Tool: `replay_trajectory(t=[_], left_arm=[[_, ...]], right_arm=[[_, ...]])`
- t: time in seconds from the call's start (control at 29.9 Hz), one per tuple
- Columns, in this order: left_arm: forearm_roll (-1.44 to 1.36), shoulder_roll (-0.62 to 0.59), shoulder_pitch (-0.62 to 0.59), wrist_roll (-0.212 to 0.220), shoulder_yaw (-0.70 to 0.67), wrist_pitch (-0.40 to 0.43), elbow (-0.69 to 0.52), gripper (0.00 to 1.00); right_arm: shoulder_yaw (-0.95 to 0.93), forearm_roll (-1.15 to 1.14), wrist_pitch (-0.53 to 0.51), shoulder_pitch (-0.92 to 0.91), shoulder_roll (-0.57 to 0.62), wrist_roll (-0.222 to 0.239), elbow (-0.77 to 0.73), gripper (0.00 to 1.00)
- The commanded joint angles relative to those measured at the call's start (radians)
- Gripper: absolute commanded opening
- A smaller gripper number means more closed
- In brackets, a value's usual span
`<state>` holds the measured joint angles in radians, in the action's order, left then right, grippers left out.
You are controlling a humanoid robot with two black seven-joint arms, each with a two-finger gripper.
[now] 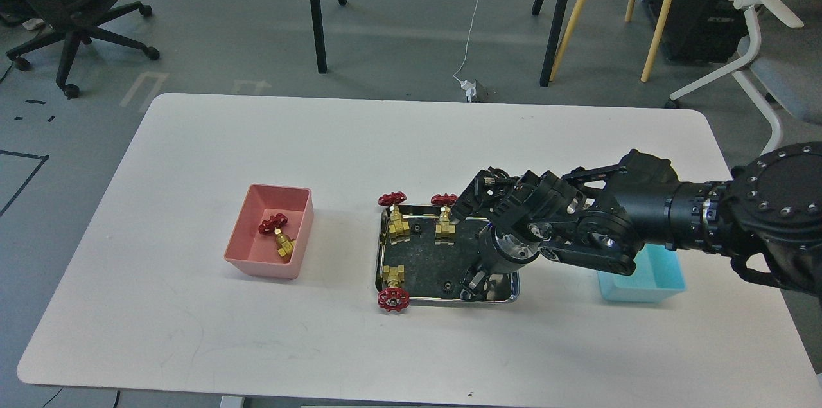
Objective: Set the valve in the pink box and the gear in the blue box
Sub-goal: 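Close the right hand fingers around the black gear on the tray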
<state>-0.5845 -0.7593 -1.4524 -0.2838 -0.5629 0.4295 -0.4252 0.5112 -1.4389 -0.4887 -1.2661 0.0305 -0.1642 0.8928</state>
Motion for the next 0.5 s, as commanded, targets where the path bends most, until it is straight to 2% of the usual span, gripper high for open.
replay_trajectory(t=[0.0, 0.1, 0.27, 0.3, 0.37, 0.47], left_arm=[[0.0, 0.0, 0.0, 0.0, 0.0, 0.0, 0.0, 0.99], [0.0, 0.0, 0.0, 0.0, 0.0, 0.0, 0.0, 0.99], [0.002, 0.0, 0.001, 0.0, 0.0, -0.002, -0.001, 0.99], [0.0, 0.0, 0.001, 0.0, 0.0, -0.002, 0.0, 0.99], [0.0, 0.0, 0.001, 0.0, 0.0, -0.002, 0.0, 0.99], [0.0, 0.0, 0.0, 0.0, 0.0, -0.002, 0.0, 0.99]], right_arm=[[-0.002, 0.0, 0.0, -0.002, -0.001, 0.0, 0.0, 0.16], [-0.003, 0.002, 0.0, -0.009, -0.001, 0.0, 0.0, 0.12], [-0.007, 0.003, 0.0, -0.015, 0.002, 0.0, 0.002, 0.13], [-0.008, 0.003, 0.0, -0.013, 0.003, 0.0, 0.001, 0.16], [-0.01, 0.003, 0.0, -0.013, 0.003, 0.002, 0.001, 0.33], [-0.011, 0.003, 0.0, -0.013, 0.003, 0.002, 0.0, 0.48]])
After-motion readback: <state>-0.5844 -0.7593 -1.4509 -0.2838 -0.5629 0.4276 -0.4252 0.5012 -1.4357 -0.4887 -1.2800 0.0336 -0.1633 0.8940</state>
